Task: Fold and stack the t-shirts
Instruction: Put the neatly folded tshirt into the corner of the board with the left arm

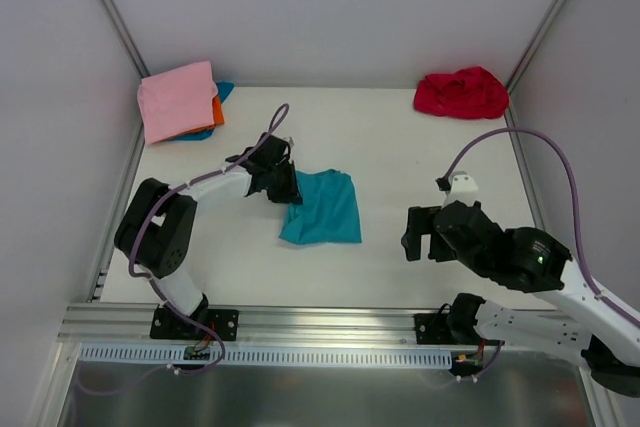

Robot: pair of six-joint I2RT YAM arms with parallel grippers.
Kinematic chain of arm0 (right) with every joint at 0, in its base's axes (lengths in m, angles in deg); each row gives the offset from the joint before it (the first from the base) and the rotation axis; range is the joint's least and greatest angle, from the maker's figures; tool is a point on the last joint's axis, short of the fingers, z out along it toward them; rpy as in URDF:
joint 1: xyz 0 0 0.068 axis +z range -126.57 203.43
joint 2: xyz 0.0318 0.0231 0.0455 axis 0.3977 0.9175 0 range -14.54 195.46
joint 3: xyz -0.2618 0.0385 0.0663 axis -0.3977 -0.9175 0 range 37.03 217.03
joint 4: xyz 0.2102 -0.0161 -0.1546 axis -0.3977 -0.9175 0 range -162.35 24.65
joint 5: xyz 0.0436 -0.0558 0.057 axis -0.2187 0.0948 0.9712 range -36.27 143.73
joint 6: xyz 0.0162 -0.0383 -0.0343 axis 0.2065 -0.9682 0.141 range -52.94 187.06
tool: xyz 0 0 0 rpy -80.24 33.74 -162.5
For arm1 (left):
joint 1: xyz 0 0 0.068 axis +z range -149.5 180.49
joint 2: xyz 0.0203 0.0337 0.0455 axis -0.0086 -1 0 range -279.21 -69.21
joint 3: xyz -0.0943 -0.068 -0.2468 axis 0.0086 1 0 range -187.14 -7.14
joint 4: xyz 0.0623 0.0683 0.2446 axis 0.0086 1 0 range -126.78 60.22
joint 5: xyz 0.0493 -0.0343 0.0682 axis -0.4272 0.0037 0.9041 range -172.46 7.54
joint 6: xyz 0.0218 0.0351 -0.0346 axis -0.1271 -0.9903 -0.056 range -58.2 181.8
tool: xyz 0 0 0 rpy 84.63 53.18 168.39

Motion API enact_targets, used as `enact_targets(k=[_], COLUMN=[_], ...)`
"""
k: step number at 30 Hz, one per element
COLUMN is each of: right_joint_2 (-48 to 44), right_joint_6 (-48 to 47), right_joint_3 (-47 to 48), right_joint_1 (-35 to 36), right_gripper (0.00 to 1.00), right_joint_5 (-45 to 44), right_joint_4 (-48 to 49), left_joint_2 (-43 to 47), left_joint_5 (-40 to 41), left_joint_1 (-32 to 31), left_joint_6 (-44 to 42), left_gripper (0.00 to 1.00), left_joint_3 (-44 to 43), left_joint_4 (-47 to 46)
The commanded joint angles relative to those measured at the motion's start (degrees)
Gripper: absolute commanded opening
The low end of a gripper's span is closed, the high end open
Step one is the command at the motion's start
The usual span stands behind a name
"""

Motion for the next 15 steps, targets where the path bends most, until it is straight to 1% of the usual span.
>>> enact_targets(k=[1, 5, 6, 9, 15], right_joint_2=[-1.72, -3.04, -3.3, -4.35, -8.39], right_joint_6=[0.45, 0.36, 0.27, 0.27, 0.71], right_joint_3=[-1.3, -2.98, -3.33, -4.56, -6.67], right_joint_1=[0.13, 0.04, -0.04, -0.13, -0.13], right_gripper=[0.99, 1.0, 0.99, 0.99, 0.99], right_joint_5=[-4.15, -4.77, -4.77, -4.68, -3.9], right_joint_4=[-2.01, -1.31, -0.96, -0.61, -1.31], left_joint_2=[-2.66, -6.36, -6.89, -9.96, -16.19], left_joint_5=[6.55, 11.67, 14.03, 16.24, 19.23], left_joint_1=[0.1, 0.19, 0.36, 0.89, 3.35], left_joint_6=[-6.06, -9.41, -9.86, -11.09, -14.16], left_gripper=[0.0, 0.0, 0.0, 0.0, 0.0], left_joint_3=[-9.35, -17.37, -18.61, -24.66, -32.58], left_joint_4=[11.95, 20.06, 20.95, 24.12, 28.34])
